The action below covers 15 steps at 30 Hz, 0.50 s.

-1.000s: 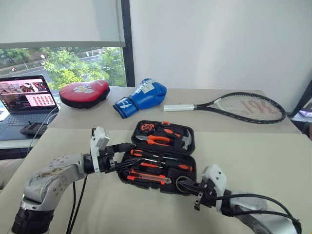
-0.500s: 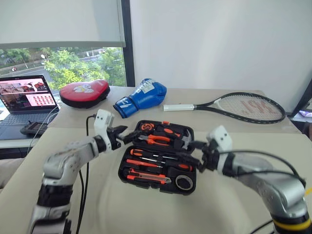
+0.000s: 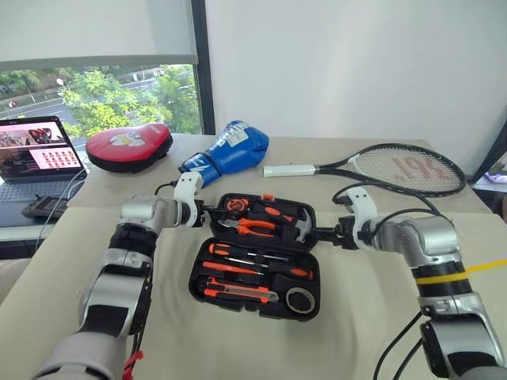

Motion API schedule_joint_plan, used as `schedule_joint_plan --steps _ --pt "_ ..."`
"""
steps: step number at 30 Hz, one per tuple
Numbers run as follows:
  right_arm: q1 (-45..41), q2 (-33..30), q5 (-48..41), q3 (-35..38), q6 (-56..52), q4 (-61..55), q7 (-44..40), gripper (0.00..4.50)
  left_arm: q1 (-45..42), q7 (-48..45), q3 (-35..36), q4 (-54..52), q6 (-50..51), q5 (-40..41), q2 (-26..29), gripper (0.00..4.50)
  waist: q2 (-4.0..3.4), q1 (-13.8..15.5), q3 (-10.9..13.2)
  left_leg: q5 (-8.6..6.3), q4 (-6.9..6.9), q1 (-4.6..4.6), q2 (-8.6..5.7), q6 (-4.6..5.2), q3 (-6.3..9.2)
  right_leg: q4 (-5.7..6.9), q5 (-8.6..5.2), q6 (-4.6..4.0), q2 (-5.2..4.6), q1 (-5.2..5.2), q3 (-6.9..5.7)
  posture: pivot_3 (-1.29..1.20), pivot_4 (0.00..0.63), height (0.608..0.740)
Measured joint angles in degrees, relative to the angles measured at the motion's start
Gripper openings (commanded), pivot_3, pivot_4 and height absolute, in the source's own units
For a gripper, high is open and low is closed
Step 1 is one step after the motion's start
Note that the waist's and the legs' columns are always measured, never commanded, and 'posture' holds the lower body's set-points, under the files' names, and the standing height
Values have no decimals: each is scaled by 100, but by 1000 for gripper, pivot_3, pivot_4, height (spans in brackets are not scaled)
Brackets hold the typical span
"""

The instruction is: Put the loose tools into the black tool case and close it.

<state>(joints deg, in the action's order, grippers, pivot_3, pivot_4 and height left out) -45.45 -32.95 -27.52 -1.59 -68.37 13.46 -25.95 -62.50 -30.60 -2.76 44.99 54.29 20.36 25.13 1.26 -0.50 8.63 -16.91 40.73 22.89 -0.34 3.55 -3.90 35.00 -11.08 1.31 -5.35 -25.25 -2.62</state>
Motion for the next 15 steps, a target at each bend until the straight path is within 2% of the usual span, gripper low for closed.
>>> schedule_joint_plan --steps 6,7,8,9,10,15 --pt "-163 155 136 -68 415 523 -384 635 -241 -370 121 547 -59 -184 -122 1216 0 -9 0 3 18 -19 1 14 1 6 31 18 -9 24 15 0 150 740" --pt "-163 171 147 -65 457 537 -404 446 -242 -375 185 570 -51 -201 -121 994 0 -1 0 6 20 -19 0 20 1 6 36 20 -15 23 17 0 150 740" --pt "-158 177 180 -61 538 570 -422 78 -241 -384 292 593 -45 -198 -124 567 0 10 0 10 22 -19 -3 26 1 6 42 20 -19 23 18 0 150 740" --pt "-146 198 219 -31 665 593 -435 0 -241 -392 399 604 -52 -196 -132 196 0 20 0 14 24 -17 -5 29 1 6 50 22 -22 21 19 0 150 740" --pt "-145 207 279 3 793 641 -440 0 -233 -415 509 610 -56 -183 -160 43 0 36 0 22 23 -10 -12 33 1 7 56 24 -30 14 21 0 150 740" --pt "-176 219 674 10 1917 1101 -665 0 -188 -500 852 502 -188 -108 -336 43 1 65 2 30 25 34 -22 31 2 9 72 32 -33 -22 22 0 150 740"
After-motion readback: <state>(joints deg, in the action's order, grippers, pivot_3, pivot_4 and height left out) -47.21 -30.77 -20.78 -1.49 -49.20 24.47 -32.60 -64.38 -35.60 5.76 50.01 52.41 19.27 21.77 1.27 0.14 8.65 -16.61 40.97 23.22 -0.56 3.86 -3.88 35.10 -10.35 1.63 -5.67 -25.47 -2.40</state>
